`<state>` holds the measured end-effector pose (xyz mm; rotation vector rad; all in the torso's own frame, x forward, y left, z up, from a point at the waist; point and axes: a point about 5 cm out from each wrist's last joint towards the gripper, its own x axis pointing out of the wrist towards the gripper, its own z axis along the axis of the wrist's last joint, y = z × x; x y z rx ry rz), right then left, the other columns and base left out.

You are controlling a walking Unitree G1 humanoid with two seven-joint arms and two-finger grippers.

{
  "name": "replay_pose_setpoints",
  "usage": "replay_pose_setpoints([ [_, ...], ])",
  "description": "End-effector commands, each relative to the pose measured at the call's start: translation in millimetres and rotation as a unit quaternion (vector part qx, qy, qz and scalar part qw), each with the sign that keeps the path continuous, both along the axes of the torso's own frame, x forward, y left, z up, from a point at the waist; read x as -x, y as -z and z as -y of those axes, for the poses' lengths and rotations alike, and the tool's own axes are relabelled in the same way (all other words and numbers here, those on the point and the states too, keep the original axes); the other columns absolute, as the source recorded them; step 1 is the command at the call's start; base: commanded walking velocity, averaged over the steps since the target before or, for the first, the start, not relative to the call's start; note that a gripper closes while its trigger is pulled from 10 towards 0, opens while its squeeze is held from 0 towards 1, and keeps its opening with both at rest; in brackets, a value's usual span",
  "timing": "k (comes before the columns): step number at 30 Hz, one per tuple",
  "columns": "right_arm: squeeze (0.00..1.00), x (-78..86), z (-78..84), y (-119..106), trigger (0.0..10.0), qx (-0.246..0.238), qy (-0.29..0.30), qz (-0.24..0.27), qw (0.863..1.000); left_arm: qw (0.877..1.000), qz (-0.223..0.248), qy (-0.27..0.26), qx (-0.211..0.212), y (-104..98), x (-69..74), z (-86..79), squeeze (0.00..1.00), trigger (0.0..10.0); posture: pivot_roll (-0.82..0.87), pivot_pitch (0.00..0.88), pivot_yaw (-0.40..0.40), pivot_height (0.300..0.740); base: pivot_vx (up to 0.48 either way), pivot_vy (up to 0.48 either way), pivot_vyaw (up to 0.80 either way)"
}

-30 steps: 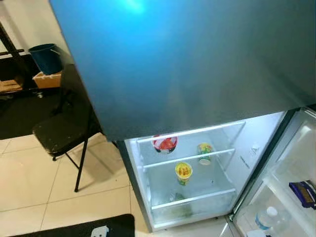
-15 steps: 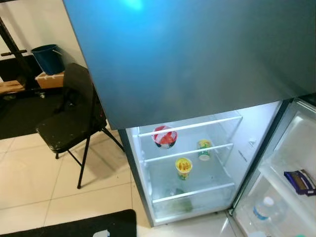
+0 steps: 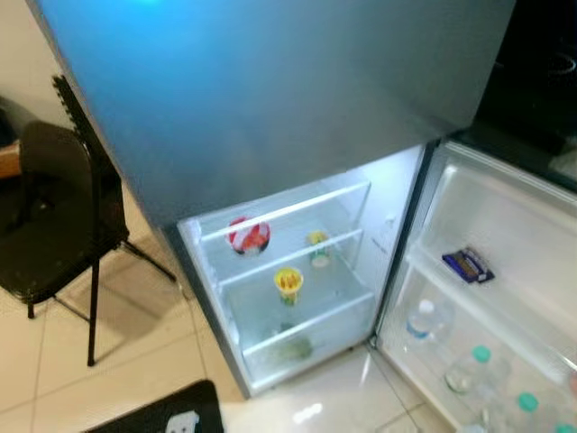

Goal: Restocking fridge

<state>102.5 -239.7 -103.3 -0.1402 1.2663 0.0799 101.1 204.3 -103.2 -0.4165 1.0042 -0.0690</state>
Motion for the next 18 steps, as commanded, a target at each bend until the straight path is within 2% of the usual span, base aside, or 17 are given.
replay_pose_setpoints([
  [1,0.00,0.1,-4.0,0.9,10.0,-0.006,0.001,0.002,1.000,1.000,-0.020,0.006,-0.002,2.9,10.6,-0.5,0.00,10.0,-0.08,0.000,-0.008,0.740,-0.356,0.000,0.00],
  [8,0.00,0.5,-4.4,1.1,10.0,-0.006,0.002,0.002,1.000,1.000,-0.021,0.007,-0.002,3.0,11.0,-0.3,0.00,10.0,-0.08,0.000,-0.007,0.740,-0.358,0.000,0.00],
  [14,0.00,0.1,-4.8,1.1,10.0,-0.008,0.002,0.002,1.000,1.000,-0.018,-0.009,-0.010,1.9,9.0,-5.7,0.00,10.0,-0.08,0.000,-0.008,0.740,0.000,0.000,0.00],
  [18,0.00,0.1,-5.0,1.2,10.0,-0.009,0.002,0.002,1.000,1.000,-0.025,0.008,-0.017,2.3,9.8,-6.5,0.00,10.0,-0.08,0.000,-0.008,0.740,0.000,-0.309,0.00],
])
